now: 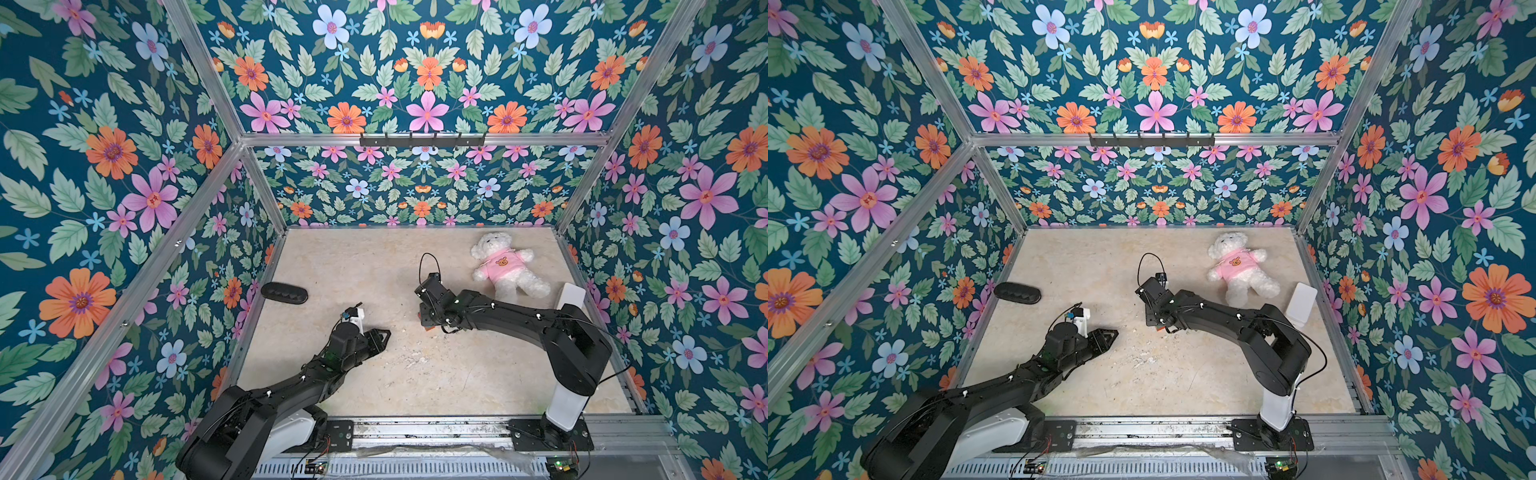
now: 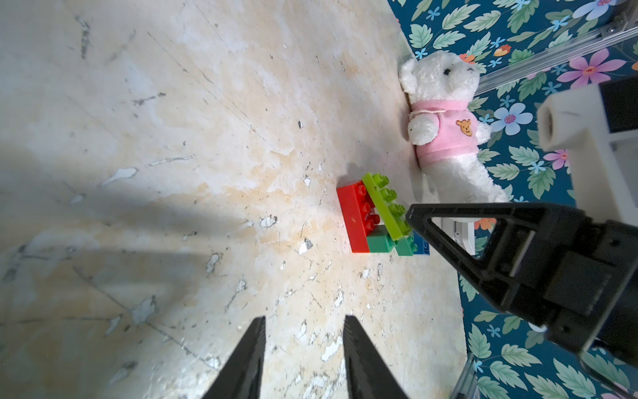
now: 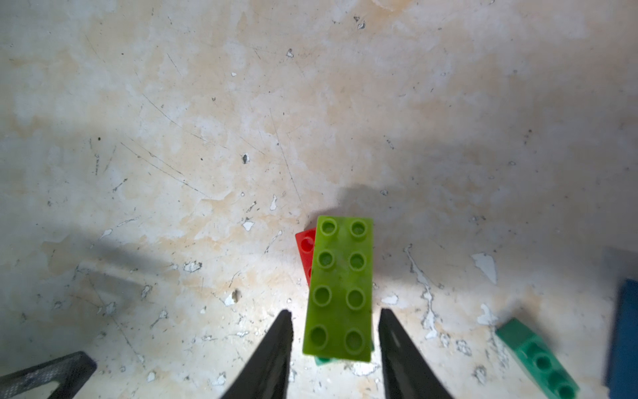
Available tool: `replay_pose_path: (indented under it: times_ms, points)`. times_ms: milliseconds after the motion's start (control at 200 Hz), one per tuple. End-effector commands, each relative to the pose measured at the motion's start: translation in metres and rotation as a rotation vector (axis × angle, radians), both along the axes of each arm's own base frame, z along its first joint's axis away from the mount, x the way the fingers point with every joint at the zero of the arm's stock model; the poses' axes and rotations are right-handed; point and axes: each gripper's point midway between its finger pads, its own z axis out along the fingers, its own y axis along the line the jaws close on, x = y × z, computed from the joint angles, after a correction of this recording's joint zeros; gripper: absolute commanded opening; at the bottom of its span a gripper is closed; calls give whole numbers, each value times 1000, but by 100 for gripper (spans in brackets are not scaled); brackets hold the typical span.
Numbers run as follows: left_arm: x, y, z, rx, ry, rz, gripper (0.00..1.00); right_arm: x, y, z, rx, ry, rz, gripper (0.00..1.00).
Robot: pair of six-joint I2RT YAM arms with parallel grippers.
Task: Assemble the number 5 with lego
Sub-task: Assemble the lego brick with the lego brick, then adjust the lego brick at the center of the board.
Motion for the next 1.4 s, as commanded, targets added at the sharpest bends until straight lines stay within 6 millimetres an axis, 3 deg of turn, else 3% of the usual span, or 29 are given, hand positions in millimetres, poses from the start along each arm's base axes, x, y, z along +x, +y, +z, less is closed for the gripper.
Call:
replay_pose_path:
  times_ms: [0,395,725,1180,1395]
  points:
    - [3,-3,5,-7,-12,-3,41,0,-3,6,-27,6,6,44]
    - [3,-4,4,-15,-12,-12,41,-9,-2,2,-108,169,64,50]
    - [0,-2,1,-14,-10,-6,40,-3,-3,-7,-120,199,65,52]
    - [-1,0,-2,-8,-5,2,40,0,5,-18,-81,233,82,48]
    - [-1,0,-4,-6,1,3,40,4,6,-18,-82,226,81,38]
